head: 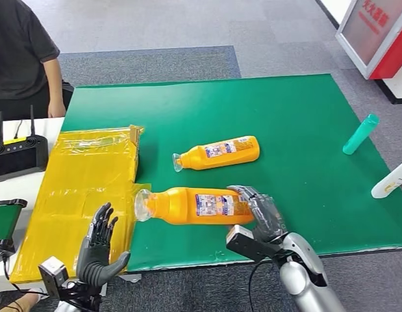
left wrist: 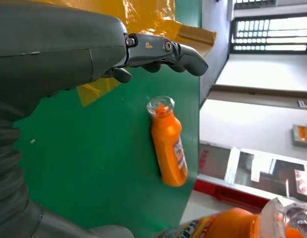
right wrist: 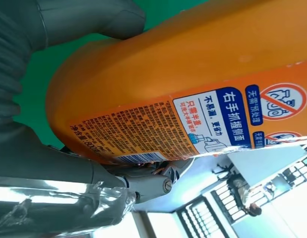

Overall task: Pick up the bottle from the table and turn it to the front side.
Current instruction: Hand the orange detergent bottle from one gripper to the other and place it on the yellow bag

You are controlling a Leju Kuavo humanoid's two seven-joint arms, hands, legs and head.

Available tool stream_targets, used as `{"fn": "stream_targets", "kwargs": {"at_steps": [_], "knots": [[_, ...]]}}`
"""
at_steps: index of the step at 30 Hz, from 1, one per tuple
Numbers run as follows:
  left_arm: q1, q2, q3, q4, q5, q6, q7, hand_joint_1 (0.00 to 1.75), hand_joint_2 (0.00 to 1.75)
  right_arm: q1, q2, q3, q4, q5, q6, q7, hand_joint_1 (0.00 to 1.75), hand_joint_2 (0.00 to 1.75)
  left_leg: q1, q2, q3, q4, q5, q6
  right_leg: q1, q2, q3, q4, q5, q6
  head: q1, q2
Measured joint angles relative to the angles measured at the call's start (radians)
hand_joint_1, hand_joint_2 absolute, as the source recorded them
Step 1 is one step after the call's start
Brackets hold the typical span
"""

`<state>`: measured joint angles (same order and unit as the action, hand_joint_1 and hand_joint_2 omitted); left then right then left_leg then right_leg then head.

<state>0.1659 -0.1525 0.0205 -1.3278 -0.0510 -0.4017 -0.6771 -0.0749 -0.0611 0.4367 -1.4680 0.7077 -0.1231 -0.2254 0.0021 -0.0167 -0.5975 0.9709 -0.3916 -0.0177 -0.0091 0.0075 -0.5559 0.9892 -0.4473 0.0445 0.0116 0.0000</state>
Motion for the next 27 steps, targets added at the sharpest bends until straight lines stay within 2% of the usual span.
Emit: {"fn": "stream_targets", "kwargs": {"at_steps": [9,13,27], "knots": [[-0.037,0.001,-0.057,-0.009,0.05,-0.128,0.0,0.0,1.75,0.006,0.097,0.019,0.091,-0.114,0.021,-0.088,1.75,1.75,0.0,0.0,0.0,0.0,0.0,0.0,0.0,0.0,0.0,0.0,0.0,0.0,0.0,0.0],[-0.055,0.001,-0.081,-0.009,0.056,-0.143,0.0,0.0,1.75,0.005,0.127,0.033,0.121,-0.136,0.022,-0.114,1.75,1.75,0.0,0.0,0.0,0.0,0.0,0.0,0.0,0.0,0.0,0.0,0.0,0.0,0.0,0.0],[-0.095,0.01,-0.138,-0.006,0.066,-0.179,0.0,0.0,1.75,0.002,0.174,0.107,0.201,-0.169,0.054,-0.16,1.75,1.75,0.0,0.0,0.0,0.0,0.0,0.0,0.0,0.0,0.0,0.0,0.0,0.0,0.0,0.0]]}}
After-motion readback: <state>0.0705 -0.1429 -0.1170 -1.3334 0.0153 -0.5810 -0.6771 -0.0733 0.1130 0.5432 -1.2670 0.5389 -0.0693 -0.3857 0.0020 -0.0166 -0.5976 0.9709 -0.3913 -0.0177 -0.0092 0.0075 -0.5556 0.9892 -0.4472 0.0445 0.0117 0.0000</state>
